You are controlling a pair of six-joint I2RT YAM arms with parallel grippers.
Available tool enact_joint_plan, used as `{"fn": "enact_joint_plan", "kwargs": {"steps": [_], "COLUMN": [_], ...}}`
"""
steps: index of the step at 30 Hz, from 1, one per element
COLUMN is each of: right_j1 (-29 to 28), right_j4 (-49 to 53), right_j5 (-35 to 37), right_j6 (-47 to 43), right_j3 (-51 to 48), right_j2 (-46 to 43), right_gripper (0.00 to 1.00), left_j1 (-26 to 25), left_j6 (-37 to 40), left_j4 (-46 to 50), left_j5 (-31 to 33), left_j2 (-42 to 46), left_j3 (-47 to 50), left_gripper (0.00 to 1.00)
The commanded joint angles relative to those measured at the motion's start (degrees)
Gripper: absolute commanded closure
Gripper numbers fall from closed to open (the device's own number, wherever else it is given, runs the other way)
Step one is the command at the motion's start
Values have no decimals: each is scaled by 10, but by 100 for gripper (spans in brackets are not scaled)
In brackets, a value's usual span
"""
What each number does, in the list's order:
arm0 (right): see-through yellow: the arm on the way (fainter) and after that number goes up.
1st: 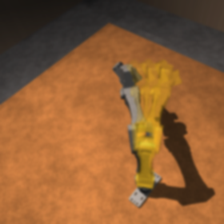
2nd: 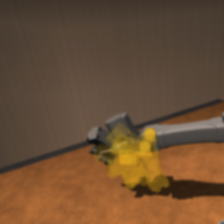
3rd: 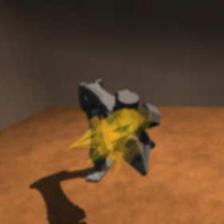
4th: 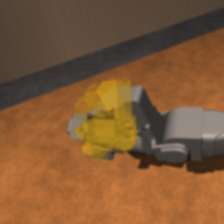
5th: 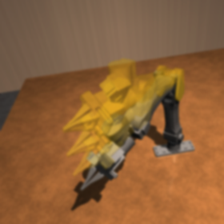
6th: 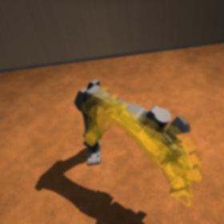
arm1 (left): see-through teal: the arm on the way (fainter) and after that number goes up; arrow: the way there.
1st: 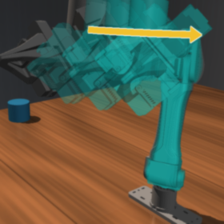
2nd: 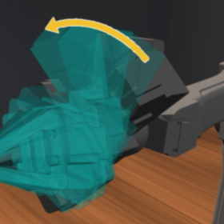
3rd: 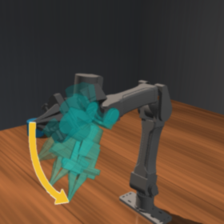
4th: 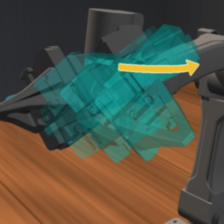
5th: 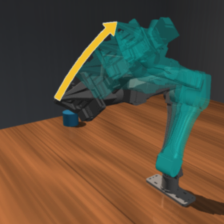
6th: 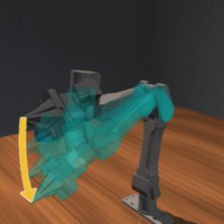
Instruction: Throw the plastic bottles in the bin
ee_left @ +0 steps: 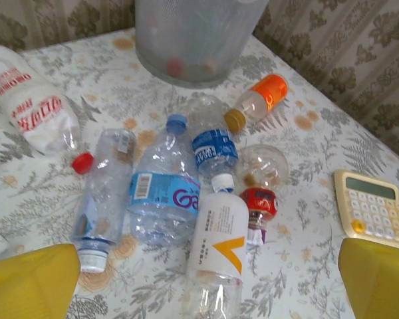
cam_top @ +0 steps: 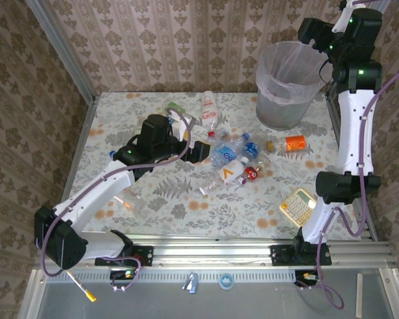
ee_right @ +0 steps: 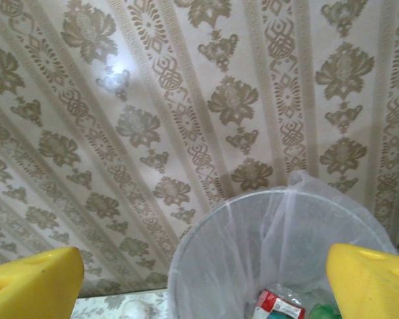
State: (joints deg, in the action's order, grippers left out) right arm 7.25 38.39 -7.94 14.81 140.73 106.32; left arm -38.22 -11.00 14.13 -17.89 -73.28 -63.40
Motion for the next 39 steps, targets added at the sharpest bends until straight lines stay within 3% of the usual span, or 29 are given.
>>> {"fn": "enact_joint_plan", "kwargs": {"steps": [1, 23, 39], "right_j1": [-3, -6, -7], "right_j4": [32, 56, 25], "right_j5": [-40, -135, -167], "right_j6": [9, -3, -8], "right_j3": [-4, -67, -205], "right_j2": [-7, -76, -172], "right_gripper": [4, 0, 0], "left_j1": [-7, -70, -81], "left_j6": [0, 95, 130], "left_j4": [25, 269, 351], "left_j5": [-33, -95, -44], "left_j2": [-13, -175, -303], "left_j3": [-8, -110, -152], "left_gripper": [0, 3, 4]}}
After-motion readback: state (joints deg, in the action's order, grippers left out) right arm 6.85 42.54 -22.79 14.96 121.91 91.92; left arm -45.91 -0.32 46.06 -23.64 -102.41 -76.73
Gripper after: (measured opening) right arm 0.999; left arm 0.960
